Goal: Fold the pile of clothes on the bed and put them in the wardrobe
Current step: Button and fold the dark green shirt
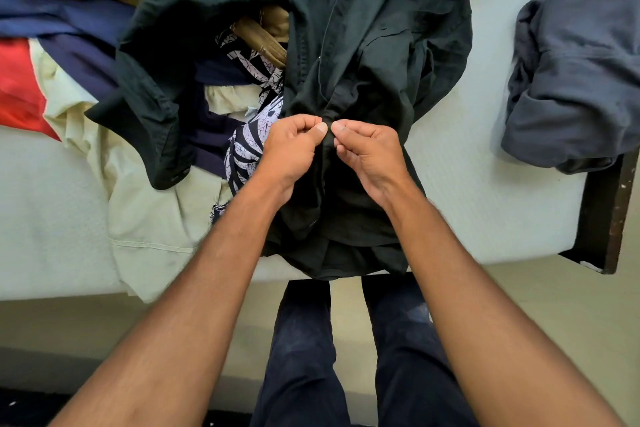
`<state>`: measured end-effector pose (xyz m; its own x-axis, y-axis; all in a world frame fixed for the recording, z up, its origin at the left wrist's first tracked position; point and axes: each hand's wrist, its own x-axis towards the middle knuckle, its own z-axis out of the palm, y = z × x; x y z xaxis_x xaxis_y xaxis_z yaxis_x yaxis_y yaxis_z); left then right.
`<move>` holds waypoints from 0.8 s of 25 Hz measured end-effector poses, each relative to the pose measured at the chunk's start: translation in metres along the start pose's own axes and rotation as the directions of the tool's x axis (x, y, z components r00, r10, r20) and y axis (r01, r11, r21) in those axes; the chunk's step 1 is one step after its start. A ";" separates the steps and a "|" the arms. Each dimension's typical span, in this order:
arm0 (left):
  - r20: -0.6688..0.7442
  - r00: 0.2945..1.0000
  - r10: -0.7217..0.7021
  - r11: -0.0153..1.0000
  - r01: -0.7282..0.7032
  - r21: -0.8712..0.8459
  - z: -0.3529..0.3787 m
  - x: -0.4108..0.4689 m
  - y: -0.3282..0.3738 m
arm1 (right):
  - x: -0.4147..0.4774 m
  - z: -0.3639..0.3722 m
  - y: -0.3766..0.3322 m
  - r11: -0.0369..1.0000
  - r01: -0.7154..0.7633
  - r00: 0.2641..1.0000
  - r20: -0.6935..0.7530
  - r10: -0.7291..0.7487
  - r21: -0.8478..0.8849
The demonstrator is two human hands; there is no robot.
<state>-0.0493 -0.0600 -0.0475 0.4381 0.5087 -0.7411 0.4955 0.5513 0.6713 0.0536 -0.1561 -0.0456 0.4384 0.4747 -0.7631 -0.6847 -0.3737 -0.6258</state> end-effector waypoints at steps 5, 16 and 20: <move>-0.042 0.996 0.085 0.991 -0.079 0.111 -0.003 0.006 0.003 | 0.011 0.005 0.000 0.993 -0.091 0.994 0.065 0.086 0.081; -0.318 0.848 0.423 0.848 -0.247 0.469 0.018 -0.019 -0.005 | 0.000 0.023 0.025 0.989 0.043 0.989 -0.147 -0.023 0.140; -0.224 0.950 0.217 0.946 -0.149 0.287 0.010 -0.010 0.003 | 0.000 0.014 0.022 0.994 0.079 0.991 -0.110 -0.071 0.073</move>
<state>-0.0447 -0.0702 -0.0382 0.3560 0.7509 -0.5562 0.6189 0.2565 0.7424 0.0310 -0.1531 -0.0572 0.5472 0.4099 -0.7297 -0.6884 -0.2755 -0.6710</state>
